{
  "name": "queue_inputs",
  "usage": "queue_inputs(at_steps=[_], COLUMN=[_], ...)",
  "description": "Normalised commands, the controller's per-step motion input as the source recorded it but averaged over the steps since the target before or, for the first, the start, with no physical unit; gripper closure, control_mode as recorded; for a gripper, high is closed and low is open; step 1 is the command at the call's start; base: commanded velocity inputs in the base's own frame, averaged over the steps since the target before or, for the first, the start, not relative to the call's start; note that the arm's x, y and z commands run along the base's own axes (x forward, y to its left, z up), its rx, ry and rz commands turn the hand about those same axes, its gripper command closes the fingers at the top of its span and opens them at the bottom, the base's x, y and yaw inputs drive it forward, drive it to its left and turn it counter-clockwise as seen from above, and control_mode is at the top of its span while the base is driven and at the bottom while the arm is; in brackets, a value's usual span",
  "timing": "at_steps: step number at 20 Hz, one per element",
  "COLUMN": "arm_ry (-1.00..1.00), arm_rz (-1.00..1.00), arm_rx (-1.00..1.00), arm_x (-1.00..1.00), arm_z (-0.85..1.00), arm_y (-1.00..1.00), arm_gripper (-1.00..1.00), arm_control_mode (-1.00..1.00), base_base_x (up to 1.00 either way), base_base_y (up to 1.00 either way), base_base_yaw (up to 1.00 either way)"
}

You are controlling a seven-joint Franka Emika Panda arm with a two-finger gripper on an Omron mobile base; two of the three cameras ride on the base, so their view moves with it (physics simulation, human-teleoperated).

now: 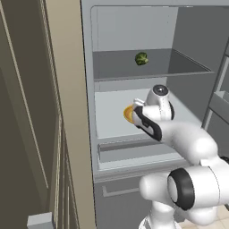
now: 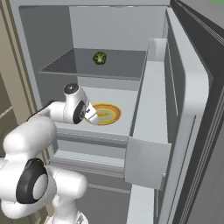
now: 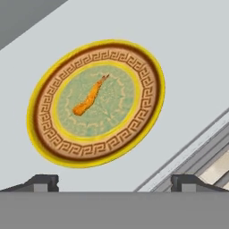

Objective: Transport the shrimp from the fridge to the microwave and turn on the microwave.

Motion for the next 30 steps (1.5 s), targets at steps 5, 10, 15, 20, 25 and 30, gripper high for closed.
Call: queue_inputs(at_steps=[5, 10, 15, 20, 25, 30], arm_ry=[-0.01, -0.01, -0.01, 0.00, 0.00, 0.00], arm_rz=[0.00, 0.00, 0.00, 0.00, 0.00, 0.00], arm_rx=[0.00, 0.00, 0.00, -0.01, 0.00, 0.00], arm_x=[0.23, 0.23, 0.15, 0.11, 0.06, 0.09], arm_z=[-0.04, -0.04, -0.05, -0.09, -0.13, -0.11], arm_y=[0.00, 0.00, 0.00, 0.00, 0.00, 0.00], arm_gripper=[-1.00, -1.00, -1.00, -1.00, -1.00, -1.00], arm_control_mode=[-1.00, -1.00, -1.00, -1.00, -1.00, -1.00], base_base_x=[0.00, 0.00, 0.00, 0.00, 0.00, 0.00], base_base_y=[0.00, 0.00, 0.00, 0.00, 0.00, 0.00], base_base_yaw=[0.00, 0.00, 0.00, 0.00, 0.00, 0.00])
